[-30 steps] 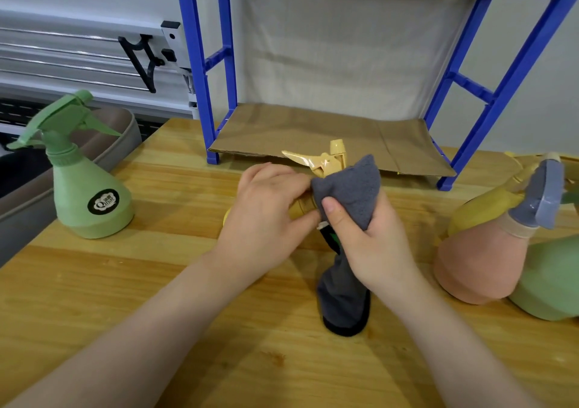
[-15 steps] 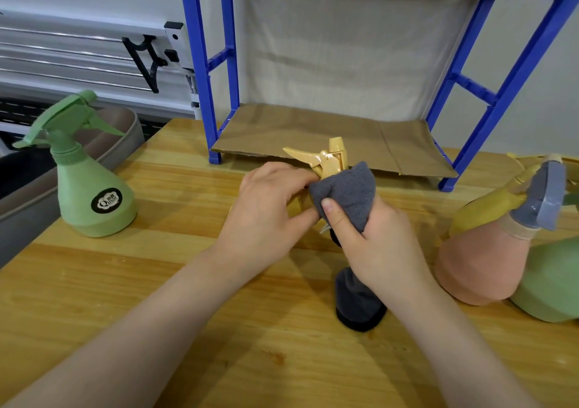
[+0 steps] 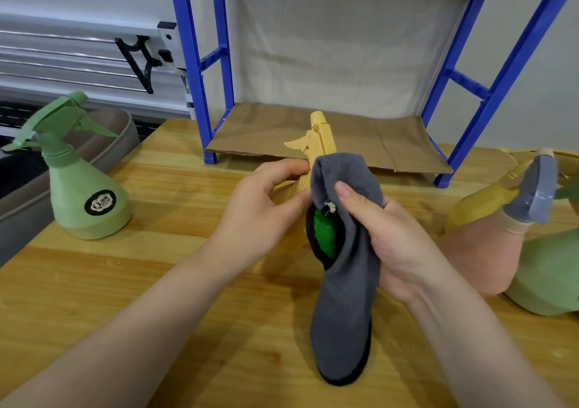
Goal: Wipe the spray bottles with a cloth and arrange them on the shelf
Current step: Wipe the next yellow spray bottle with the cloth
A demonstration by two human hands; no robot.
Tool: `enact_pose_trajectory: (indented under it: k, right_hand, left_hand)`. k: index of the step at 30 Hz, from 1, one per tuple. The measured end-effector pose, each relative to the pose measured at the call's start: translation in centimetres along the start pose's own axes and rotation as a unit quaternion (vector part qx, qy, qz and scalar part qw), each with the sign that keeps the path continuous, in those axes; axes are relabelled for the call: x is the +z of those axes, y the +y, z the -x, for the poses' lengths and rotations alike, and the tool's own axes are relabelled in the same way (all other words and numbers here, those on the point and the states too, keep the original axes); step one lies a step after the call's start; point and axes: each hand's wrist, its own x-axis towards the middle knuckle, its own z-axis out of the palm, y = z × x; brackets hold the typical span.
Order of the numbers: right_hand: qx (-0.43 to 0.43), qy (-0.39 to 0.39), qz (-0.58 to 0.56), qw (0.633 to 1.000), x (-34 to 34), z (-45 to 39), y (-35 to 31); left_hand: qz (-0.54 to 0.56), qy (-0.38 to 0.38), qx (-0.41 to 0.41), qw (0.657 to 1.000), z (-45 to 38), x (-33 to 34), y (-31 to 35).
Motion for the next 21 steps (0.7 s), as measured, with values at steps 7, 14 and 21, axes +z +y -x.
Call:
enact_pose_trajectory:
  k: [7, 14, 21]
  right_hand:
    - [0.074, -0.010, -0.081, 0.994, 0.3, -0.1, 0.2]
    - [0.009, 0.037, -0.003, 0.999, 0.7, -0.2, 0.9]
    - [-0.052, 0.086, -0.017, 0.995, 0.1, -0.4, 0.9]
  left_hand:
    - [-0.089, 0.010, 0.011, 0.996, -0.1, -0.6, 0.0]
    - [-0.226, 0.027, 0.058, 0.972, 0.1, -0.5, 0.2]
    - [-0.142, 0.077, 0.009, 0.987, 0.0, -0.8, 0.9]
